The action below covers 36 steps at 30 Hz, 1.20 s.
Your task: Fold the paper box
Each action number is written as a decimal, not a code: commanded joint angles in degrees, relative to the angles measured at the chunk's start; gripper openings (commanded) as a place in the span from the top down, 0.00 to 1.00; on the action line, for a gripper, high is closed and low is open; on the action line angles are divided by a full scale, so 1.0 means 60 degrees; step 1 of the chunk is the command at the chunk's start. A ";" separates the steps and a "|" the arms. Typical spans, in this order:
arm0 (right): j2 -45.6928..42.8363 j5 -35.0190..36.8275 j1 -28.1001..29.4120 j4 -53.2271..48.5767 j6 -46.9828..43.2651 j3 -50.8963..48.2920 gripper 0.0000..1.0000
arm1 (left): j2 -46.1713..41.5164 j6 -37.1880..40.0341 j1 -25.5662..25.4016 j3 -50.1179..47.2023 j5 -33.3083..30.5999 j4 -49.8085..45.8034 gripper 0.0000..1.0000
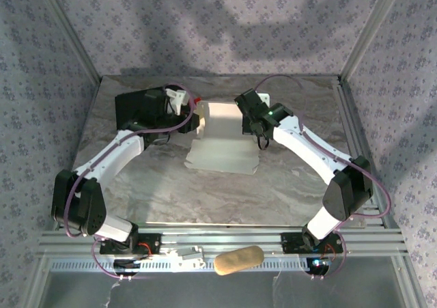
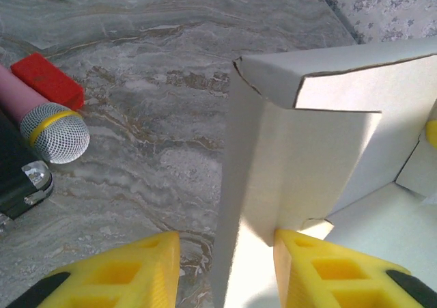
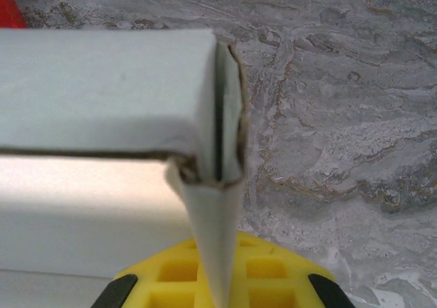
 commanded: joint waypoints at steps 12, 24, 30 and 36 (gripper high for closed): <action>-0.0230 -0.0127 0.0197 0.0090 -0.0214 -0.0004 1.00 | 0.1104 0.0887 -0.1008 0.1391 -0.1470 -0.0548 0.71; -0.0276 -0.0195 0.0260 0.0066 -0.0218 0.0054 1.00 | 0.1513 0.0892 -0.1904 0.1571 -0.4441 -0.0611 0.81; -0.0290 -0.0153 0.0268 -0.0003 -0.0218 0.0054 1.00 | 0.1512 0.0720 -0.2014 0.1469 -0.5083 -0.0453 1.00; -0.0322 -0.0488 0.0235 0.0145 -0.0261 0.0004 1.00 | 0.1273 0.0565 -0.2216 0.1004 -0.5383 0.0043 1.00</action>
